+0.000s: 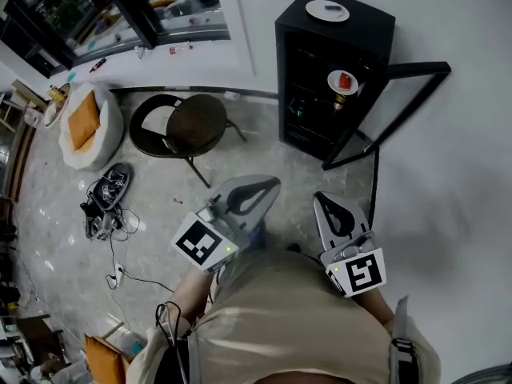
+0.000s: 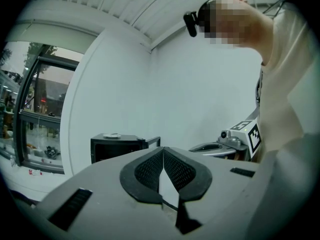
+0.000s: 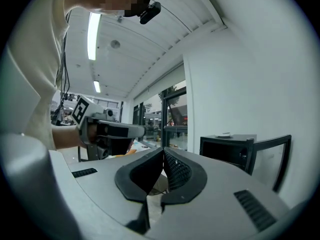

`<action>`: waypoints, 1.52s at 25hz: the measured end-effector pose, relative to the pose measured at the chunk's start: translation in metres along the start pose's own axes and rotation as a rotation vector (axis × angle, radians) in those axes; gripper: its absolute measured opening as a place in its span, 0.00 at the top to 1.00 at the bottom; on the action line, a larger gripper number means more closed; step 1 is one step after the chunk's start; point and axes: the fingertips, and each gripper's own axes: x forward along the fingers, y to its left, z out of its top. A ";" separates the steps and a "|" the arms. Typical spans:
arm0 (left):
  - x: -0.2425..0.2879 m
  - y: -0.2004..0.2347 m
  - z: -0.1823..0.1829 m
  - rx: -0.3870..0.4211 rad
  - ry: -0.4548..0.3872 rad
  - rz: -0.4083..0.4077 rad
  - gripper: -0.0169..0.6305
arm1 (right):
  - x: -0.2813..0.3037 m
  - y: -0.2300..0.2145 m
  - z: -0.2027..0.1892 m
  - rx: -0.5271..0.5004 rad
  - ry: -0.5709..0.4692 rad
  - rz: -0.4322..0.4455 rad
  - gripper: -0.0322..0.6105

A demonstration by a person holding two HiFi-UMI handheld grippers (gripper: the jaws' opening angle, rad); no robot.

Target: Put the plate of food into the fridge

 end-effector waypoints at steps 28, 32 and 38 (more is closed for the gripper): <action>-0.059 0.156 -0.002 -0.049 -0.117 -0.150 0.96 | 0.161 0.052 0.003 -0.008 0.167 -0.123 0.92; -0.067 0.169 -0.009 -0.069 -0.119 -0.123 0.96 | 0.174 0.062 -0.003 -0.004 0.194 -0.103 0.92; -0.070 0.177 -0.016 -0.077 -0.102 -0.102 0.96 | 0.186 0.064 -0.008 -0.022 0.212 -0.064 0.92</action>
